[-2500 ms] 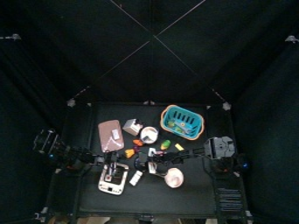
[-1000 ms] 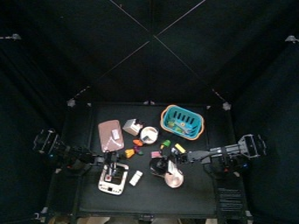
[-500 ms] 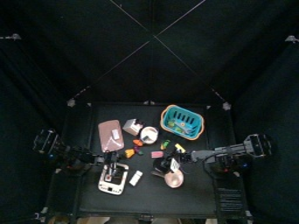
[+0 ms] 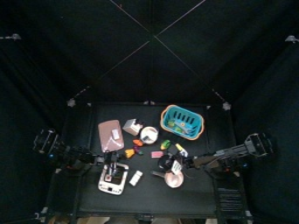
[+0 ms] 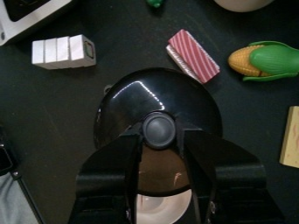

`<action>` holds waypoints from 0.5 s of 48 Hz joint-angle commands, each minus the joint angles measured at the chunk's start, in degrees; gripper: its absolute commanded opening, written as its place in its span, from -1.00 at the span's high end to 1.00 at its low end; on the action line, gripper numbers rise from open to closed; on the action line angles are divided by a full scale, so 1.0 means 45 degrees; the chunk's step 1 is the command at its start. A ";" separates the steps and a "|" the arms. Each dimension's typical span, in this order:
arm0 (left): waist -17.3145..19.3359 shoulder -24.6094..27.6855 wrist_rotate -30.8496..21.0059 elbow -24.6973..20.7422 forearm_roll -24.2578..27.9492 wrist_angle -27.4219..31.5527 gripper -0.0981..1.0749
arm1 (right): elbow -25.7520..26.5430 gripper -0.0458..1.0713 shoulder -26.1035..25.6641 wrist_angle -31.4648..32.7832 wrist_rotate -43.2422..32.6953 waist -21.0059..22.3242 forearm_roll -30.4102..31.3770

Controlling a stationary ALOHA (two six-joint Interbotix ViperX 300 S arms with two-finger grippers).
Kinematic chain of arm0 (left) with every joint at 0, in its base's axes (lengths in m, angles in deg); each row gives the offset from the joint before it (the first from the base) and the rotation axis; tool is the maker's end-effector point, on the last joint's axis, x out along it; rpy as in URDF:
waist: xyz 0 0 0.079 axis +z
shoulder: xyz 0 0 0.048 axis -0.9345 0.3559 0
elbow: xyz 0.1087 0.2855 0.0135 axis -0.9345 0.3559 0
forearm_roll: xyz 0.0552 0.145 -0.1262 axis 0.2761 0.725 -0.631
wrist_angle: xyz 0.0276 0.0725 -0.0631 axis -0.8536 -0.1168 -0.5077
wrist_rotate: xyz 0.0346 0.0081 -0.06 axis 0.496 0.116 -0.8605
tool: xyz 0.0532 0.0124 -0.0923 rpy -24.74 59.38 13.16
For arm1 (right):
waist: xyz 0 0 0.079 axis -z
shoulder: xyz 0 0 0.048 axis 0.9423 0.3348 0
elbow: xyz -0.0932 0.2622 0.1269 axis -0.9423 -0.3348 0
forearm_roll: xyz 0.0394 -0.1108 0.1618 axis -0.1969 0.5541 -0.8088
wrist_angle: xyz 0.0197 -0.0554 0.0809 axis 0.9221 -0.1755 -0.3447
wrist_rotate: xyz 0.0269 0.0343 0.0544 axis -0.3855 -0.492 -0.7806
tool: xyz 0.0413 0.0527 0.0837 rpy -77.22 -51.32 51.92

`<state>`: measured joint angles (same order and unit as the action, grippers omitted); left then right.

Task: Place pot lid on pan

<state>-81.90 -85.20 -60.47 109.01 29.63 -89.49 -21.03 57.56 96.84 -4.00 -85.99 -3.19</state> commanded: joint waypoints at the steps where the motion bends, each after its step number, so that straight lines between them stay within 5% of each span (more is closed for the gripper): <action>1: -0.0020 -0.0020 0.0000 -0.0234 -0.0039 -0.0059 -0.76 | 0.0020 -0.23 -0.0156 0.0391 -0.1641 -0.0918 0.1309; 14: -0.0020 -0.0020 0.0000 -0.0254 -0.0039 -0.0059 -0.76 | -0.0488 -0.24 0.0469 0.2285 -0.6582 -0.3223 0.4434; 24: -0.0020 -0.0020 0.0000 -0.0293 -0.0039 -0.0059 -0.76 | -0.0508 -0.24 0.1367 0.3320 -0.9141 -0.4512 0.4785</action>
<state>-81.90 -85.20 -60.47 108.74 29.54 -89.49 -24.02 63.10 109.67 -42.50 -103.92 17.72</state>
